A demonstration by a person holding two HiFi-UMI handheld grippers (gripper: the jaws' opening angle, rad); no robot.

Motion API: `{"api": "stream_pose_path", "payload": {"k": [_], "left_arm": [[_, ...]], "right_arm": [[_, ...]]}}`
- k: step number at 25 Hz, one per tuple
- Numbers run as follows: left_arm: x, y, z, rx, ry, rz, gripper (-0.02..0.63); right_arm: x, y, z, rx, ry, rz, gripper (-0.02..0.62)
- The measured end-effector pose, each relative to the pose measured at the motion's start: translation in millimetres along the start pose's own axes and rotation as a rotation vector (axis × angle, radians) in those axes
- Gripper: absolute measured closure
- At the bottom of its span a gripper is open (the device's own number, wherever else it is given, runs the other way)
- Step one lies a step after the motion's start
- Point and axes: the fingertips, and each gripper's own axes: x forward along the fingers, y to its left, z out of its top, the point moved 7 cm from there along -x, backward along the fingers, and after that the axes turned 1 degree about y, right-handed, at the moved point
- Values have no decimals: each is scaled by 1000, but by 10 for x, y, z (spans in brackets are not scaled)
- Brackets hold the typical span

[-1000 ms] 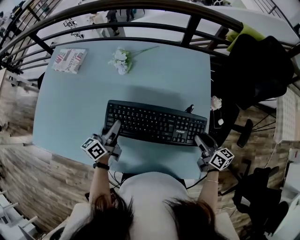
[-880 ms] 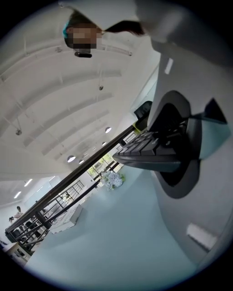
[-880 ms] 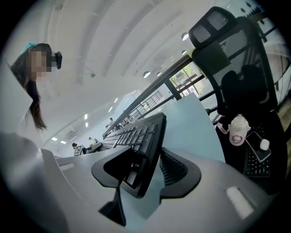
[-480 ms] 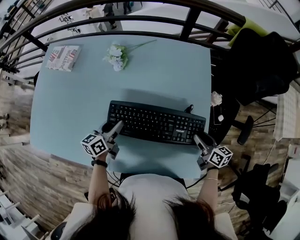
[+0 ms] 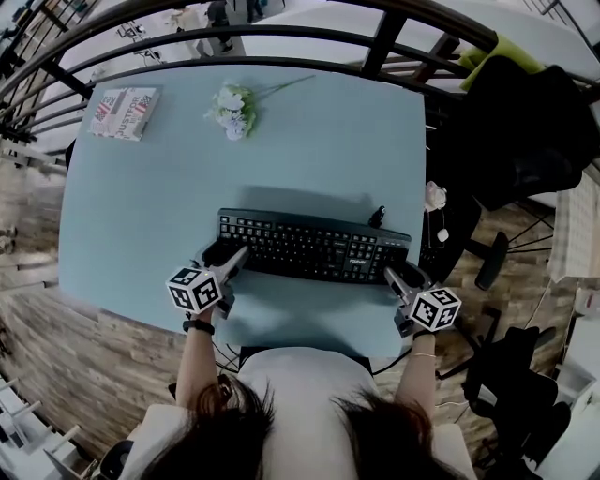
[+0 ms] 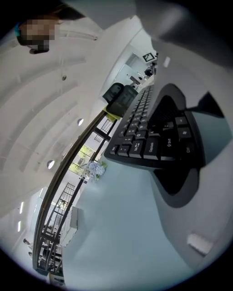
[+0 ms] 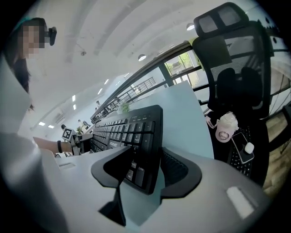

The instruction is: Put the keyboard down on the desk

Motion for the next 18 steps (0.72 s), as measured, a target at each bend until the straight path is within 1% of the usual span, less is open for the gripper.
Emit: {"api": "stream_pose_path", "payload": {"k": [4,8,14,18], "left_arm": [[14,4,-10,24,13,21,268],[13,22,-37,57,37,67,261],[10,44,-59,88,62,130,247],[33,44,-79,145,81,192,232]], "right_arm": [[33,-15,-23,-15,22,-34,416],[90,-2,-66,-54,62,-90,408],[110,14,-76,-62,58,-107,407],[123,14,-78,-73,51,-121,403]]}}
